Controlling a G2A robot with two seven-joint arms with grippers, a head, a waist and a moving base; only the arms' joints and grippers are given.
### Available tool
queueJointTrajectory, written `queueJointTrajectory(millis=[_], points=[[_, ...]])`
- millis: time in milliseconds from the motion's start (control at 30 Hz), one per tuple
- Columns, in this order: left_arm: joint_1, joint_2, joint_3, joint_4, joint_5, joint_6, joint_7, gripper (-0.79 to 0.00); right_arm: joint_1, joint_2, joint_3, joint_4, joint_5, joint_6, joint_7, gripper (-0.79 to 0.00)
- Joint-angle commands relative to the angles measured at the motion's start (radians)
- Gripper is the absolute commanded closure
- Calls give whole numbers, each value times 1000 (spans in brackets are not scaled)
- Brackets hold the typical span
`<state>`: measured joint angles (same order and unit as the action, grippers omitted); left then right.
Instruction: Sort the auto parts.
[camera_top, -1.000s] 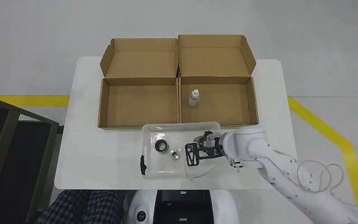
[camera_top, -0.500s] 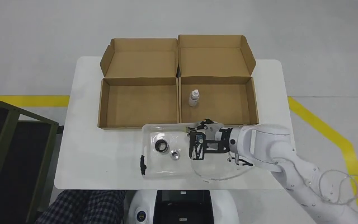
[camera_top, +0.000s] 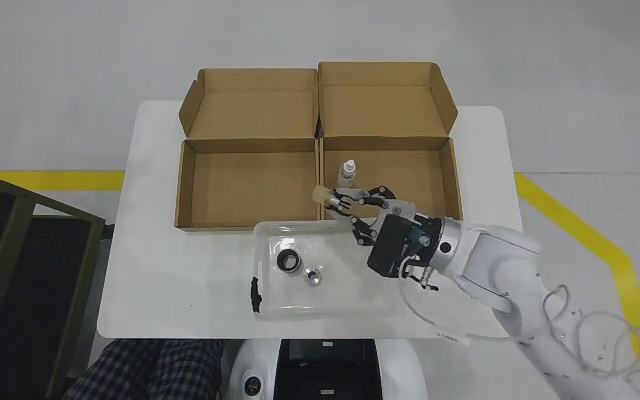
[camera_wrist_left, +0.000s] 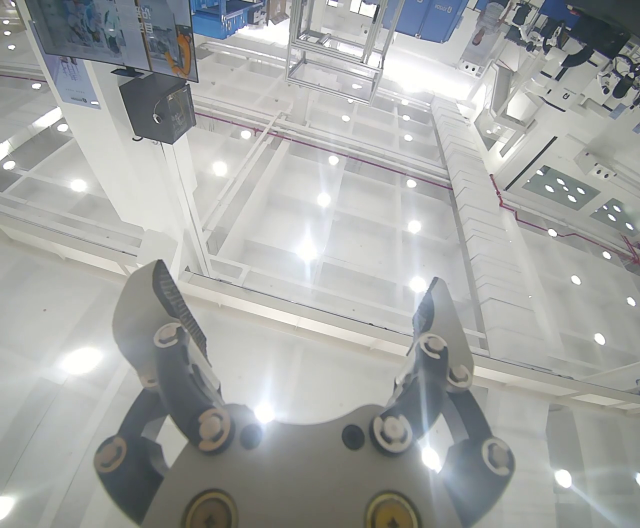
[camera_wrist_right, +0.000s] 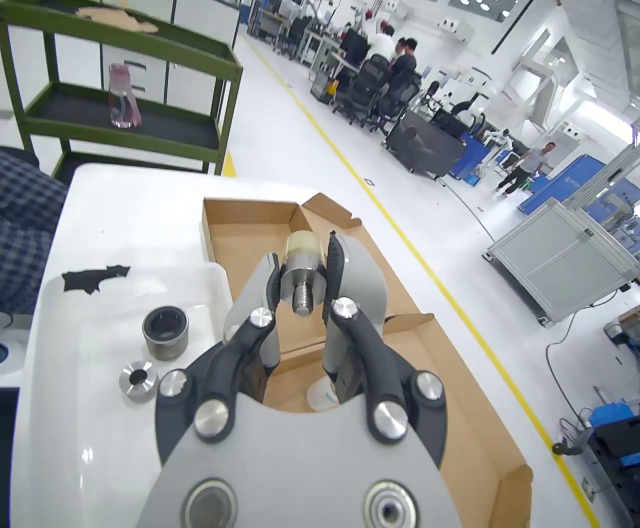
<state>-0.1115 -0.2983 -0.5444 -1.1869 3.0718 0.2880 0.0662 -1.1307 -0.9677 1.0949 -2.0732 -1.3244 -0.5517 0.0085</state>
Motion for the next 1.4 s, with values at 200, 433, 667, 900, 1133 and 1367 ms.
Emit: queueJointTrajectory(millis=[200, 433, 667, 900, 1133, 1367], points=[[0, 0, 0, 0, 0, 0, 0, -785, 6, -16, 3, 18, 96, 54, -80, 0], [0, 0, 0, 0, 0, 0, 0, -785, -10, -27, 42, 17, 174, 117, -171, 0], [0, 0, 0, 0, 0, 0, 0, -785, -20, -35, 60, 21, 213, 124, -220, 0], [0, 0, 0, 0, 0, 0, 0, -785, -22, -45, 66, 32, 232, 129, -239, 0], [0, 0, 0, 0, 0, 0, 0, -785, -21, -53, 73, 37, 231, 121, -245, 0], [0, 0, 0, 0, 0, 0, 0, -785, -19, -60, 75, 49, 228, 102, -251, 0]])
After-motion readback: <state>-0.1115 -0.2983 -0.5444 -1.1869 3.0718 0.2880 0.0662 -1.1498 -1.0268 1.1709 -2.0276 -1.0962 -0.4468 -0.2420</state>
